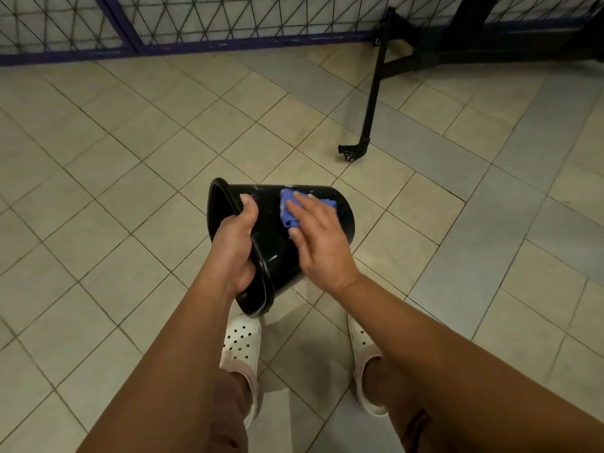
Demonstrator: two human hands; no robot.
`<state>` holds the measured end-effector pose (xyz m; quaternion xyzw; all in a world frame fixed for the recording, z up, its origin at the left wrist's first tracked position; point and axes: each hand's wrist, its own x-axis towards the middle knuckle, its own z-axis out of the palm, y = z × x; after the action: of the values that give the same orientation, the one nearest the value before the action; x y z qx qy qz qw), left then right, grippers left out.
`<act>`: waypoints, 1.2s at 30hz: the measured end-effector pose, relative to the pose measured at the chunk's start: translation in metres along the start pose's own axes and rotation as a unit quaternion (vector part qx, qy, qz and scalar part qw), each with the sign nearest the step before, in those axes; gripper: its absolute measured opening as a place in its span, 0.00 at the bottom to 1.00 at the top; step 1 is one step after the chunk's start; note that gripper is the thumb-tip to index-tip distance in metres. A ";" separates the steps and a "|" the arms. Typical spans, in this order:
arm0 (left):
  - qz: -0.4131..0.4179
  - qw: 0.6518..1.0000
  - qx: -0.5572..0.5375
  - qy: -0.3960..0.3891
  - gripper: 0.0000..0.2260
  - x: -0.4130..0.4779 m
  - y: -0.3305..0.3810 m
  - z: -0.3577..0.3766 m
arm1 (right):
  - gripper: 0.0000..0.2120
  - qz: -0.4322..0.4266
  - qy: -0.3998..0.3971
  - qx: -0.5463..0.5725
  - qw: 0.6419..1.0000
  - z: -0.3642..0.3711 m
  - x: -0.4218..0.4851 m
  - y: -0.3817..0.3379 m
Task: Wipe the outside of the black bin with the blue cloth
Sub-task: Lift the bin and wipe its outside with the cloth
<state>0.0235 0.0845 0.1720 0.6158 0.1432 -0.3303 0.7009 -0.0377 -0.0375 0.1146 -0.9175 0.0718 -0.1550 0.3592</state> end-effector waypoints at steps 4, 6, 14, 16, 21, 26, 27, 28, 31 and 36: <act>0.011 1.000 0.017 0.001 0.15 -0.004 -0.003 0.004 | 0.19 0.153 0.023 -0.006 0.988 -0.003 0.002 0.008; 0.001 1.000 0.015 0.012 0.16 -0.003 -0.005 0.006 | 0.17 0.156 0.025 -0.026 0.987 0.004 -0.008 0.000; -0.027 0.999 -0.023 -0.012 0.23 0.002 -0.013 0.002 | 0.17 -0.028 0.010 0.002 1.000 0.017 -0.011 -0.020; -0.012 1.000 0.001 -0.017 0.21 0.001 -0.015 0.003 | 0.18 0.025 0.022 0.007 0.999 0.012 -0.001 -0.007; -0.003 1.000 0.018 0.003 0.19 -0.002 -0.013 0.005 | 0.17 0.122 0.055 -0.001 0.991 0.012 -0.011 0.001; -0.022 1.000 0.007 0.004 0.21 0.000 -0.012 0.001 | 0.19 0.016 -0.003 0.011 1.000 0.013 -0.018 -0.020; -0.022 1.000 0.003 0.000 0.22 0.000 -0.012 0.001 | 0.19 0.012 -0.011 0.019 1.000 0.010 -0.013 -0.017; -0.016 1.000 -0.002 0.000 0.22 0.000 -0.013 0.001 | 0.19 0.022 -0.010 0.024 0.999 0.008 -0.008 -0.012; 0.007 1.000 -0.006 0.027 0.20 -0.001 -0.012 -0.001 | 0.18 0.130 0.000 0.021 0.991 0.000 0.003 0.010; -0.009 0.995 -0.043 0.084 0.20 -0.002 -0.007 -0.005 | 0.16 0.175 0.034 0.030 0.983 0.005 -0.017 0.018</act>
<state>0.0189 0.0898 0.1667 0.6094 0.2214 -0.2769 0.7092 -0.0527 -0.0430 0.0946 -0.8737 0.2392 -0.1229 0.4053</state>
